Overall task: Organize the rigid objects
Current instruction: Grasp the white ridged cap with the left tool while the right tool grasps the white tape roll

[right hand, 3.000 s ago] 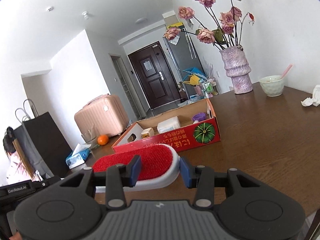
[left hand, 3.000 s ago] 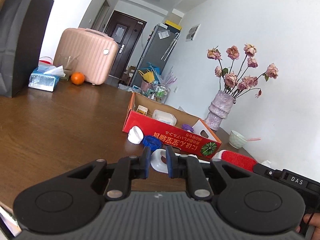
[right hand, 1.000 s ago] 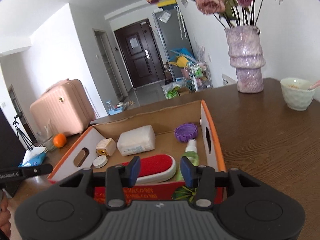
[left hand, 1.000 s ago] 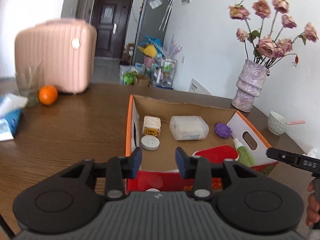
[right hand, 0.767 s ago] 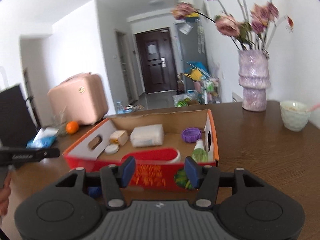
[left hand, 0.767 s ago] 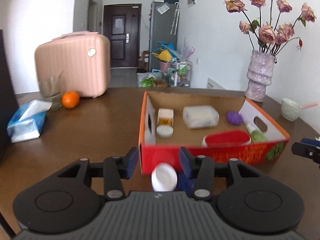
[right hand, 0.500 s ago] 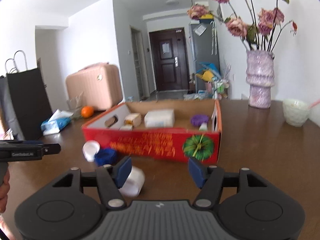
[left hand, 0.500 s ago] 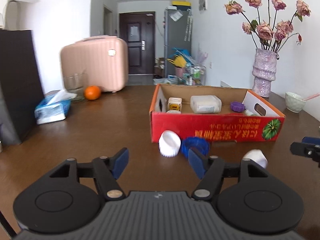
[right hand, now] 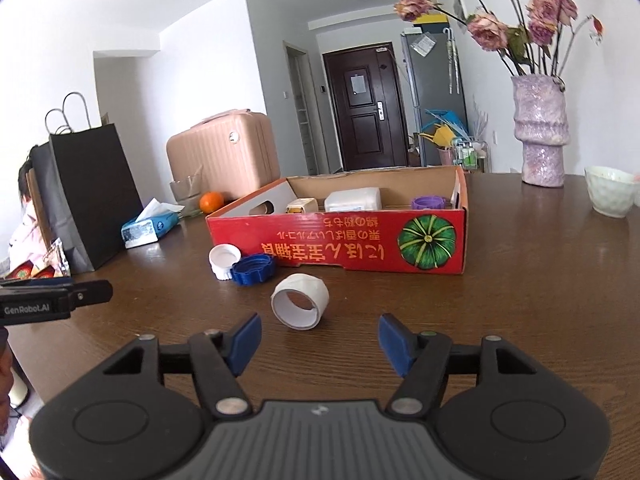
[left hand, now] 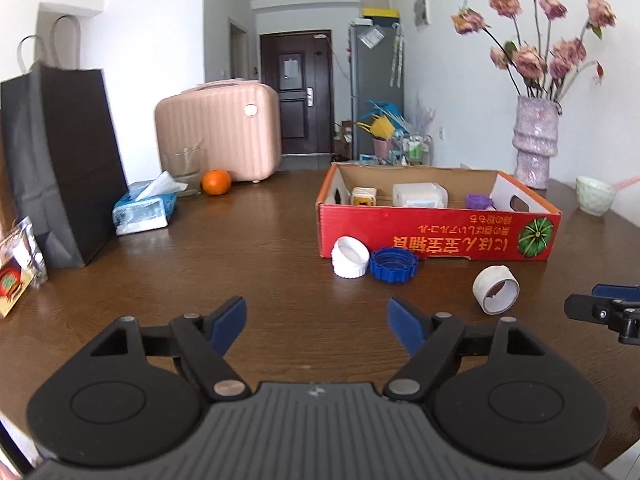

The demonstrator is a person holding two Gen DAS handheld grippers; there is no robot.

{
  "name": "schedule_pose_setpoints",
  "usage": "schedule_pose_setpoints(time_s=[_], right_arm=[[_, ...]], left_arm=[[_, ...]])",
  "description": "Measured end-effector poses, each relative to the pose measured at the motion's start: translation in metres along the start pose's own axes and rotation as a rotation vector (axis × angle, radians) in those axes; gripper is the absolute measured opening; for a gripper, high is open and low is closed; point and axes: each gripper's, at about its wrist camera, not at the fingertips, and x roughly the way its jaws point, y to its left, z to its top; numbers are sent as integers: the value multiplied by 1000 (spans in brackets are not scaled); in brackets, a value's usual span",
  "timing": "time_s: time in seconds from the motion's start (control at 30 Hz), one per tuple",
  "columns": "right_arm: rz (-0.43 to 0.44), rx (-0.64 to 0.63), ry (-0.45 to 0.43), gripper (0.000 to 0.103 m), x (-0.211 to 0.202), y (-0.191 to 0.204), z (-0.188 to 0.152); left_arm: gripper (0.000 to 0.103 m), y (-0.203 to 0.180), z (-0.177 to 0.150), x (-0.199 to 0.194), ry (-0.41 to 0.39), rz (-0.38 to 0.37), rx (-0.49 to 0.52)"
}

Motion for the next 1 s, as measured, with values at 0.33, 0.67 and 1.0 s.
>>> schedule_pose_setpoints(time_s=[0.33,0.67,1.0], right_arm=[[94,36,20,65,18,-25,14],[194,23,103,65,60,-29,24],[200,-69,134,65,77,-5,32]], left_arm=[[74,-8,46,97,116,-62,-69],[61,-24,59,167,132,9,16],[52,13,44,178,142,-108,-121]])
